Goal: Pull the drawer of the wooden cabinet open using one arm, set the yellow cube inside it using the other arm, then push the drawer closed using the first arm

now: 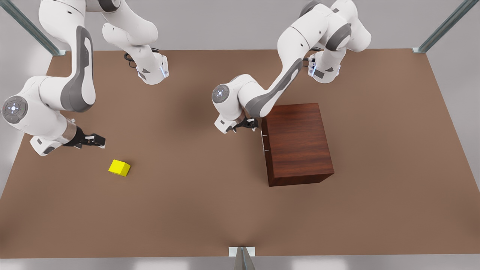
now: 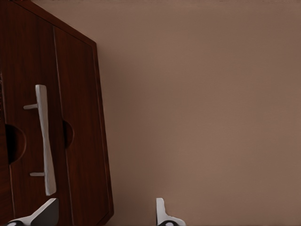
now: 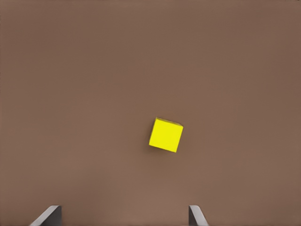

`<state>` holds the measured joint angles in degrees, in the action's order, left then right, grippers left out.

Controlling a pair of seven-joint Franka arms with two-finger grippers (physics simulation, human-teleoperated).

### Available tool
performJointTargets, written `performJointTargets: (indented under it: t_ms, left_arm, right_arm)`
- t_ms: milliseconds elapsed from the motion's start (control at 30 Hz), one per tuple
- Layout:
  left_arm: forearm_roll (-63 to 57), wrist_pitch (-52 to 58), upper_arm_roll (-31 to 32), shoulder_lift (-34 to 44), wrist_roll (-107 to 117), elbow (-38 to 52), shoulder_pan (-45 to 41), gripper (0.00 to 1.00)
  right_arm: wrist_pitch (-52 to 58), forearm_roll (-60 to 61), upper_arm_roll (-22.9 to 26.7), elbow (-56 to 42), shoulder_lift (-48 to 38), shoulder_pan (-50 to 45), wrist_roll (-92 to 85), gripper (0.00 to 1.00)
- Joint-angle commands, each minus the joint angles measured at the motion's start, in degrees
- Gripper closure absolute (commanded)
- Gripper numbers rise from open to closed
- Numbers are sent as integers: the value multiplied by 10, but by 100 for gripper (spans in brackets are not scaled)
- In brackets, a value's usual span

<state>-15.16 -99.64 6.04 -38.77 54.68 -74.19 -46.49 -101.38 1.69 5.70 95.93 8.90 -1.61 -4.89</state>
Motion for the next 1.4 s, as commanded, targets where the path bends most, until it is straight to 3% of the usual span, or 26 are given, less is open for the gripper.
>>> performJointTargets:
  t_ms: [0, 133, 733, 1367]
  left_arm:
    - [-60, -7, -1, -8, 310, 1, -1, 0]
    - [-79, 59, -2, -10, 288, 0, -1, 0]
    - [-116, 53, -8, -72, 306, 39, -14, 0]
    - [-109, -118, -1, -77, 305, 58, -25, 0]
  right_arm:
    - [8, 0, 0, -3, 2, -3, -5, 0]
    - [8, 0, 0, -3, 3, -3, -6, 0]
    - [8, 0, 0, -3, 7, -3, -6, 0]
    - [7, 0, 0, -3, 7, -3, -6, 0]
